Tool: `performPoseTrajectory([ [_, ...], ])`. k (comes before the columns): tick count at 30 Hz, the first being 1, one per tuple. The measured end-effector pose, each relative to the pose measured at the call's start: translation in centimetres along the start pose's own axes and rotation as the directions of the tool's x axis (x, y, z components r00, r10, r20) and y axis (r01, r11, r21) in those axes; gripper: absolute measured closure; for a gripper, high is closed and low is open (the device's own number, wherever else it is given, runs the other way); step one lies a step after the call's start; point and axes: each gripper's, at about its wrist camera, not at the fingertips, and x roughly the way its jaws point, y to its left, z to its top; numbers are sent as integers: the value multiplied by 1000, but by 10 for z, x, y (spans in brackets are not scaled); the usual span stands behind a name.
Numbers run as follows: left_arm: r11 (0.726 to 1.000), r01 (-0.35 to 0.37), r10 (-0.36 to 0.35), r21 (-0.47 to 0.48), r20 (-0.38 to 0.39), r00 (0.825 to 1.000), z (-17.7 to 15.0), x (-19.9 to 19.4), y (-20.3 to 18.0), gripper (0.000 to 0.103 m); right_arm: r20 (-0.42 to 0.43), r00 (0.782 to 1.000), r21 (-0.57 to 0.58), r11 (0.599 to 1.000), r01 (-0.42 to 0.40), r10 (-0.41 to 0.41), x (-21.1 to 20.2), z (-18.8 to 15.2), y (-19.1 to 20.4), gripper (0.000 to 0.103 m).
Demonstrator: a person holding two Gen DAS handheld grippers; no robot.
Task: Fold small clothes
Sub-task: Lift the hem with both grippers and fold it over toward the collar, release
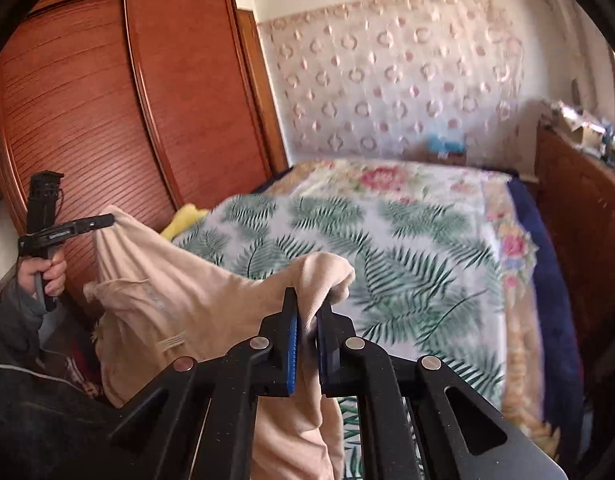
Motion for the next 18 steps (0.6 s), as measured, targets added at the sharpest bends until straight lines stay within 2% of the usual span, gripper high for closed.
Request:
performPoseTrajectory([
  [4,1000,0,-3,30,98,995,30,-34,-8,94,72,997,-36,999,36,-33,-35,19,3,96],
  [9,999,-14,3,52,204,979,61,-67,-11,94,159,985,-82,993,83,-70,-71,33,16,96],
  [16,998,-27,7,57,331,944,99,-105,-8,94,275,958,-145,981,129,-86,-112,58,41,96],
  [18,998,-32,8,58,374,927,112,-118,-7,94,313,945,-172,973,153,-94,-121,66,50,96],
])
